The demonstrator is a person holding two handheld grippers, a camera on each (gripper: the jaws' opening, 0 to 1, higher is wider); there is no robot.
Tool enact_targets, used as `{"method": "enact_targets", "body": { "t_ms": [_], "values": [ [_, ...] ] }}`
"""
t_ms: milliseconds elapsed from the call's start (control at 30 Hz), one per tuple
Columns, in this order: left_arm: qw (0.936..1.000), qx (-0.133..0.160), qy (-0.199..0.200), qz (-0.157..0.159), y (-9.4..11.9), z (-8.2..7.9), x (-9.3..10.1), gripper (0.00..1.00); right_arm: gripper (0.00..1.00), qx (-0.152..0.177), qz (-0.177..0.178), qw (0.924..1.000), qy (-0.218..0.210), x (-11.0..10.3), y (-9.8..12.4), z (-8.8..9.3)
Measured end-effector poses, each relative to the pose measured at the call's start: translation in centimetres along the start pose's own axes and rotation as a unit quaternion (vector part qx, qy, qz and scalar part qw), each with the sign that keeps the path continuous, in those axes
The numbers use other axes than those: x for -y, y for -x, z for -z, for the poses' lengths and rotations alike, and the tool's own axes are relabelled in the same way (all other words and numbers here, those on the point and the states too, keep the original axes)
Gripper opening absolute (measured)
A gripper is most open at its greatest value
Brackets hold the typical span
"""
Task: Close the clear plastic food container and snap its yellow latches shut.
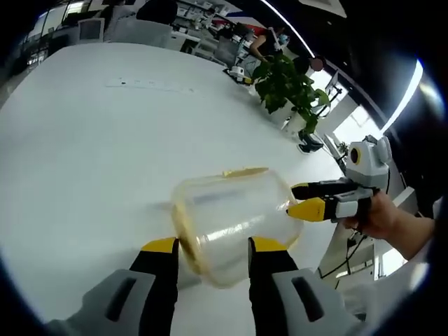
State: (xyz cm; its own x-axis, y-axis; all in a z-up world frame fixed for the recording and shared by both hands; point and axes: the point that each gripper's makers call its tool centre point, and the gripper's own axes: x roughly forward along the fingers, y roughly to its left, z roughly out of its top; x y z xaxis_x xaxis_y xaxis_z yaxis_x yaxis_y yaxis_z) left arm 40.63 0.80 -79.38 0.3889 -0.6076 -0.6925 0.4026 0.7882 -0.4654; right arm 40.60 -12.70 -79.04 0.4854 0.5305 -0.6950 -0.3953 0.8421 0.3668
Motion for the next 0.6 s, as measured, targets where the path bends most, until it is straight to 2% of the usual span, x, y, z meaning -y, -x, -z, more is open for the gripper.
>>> {"method": "enact_targets", "body": {
  "t_ms": [67,133,333,467,600],
  "values": [
    [1.0000,0.003,-0.005,0.007,0.1,-0.4,0.3,0.42,0.43,-0.006,-0.005,0.9998,0.018,0.1,0.0,-0.1],
    [0.9992,0.004,-0.037,0.013,0.2,-0.6,0.6,0.44,0.43,-0.007,-0.014,0.9988,0.046,-0.2,0.2,-0.5],
    [0.9981,0.003,-0.059,0.017,0.9,-0.5,0.5,0.45,0.43,-0.012,-0.017,0.9952,0.096,-0.1,0.1,-1.0],
    [0.9937,0.014,-0.111,0.012,1.3,-0.6,0.6,0.45,0.44,-0.020,-0.022,0.9889,0.146,-0.3,0.1,-1.1],
    [0.9919,0.016,-0.126,0.009,1.7,-0.7,0.7,0.45,0.44,-0.011,-0.033,0.9843,0.173,-0.8,0.2,-1.6]
  ]
}}
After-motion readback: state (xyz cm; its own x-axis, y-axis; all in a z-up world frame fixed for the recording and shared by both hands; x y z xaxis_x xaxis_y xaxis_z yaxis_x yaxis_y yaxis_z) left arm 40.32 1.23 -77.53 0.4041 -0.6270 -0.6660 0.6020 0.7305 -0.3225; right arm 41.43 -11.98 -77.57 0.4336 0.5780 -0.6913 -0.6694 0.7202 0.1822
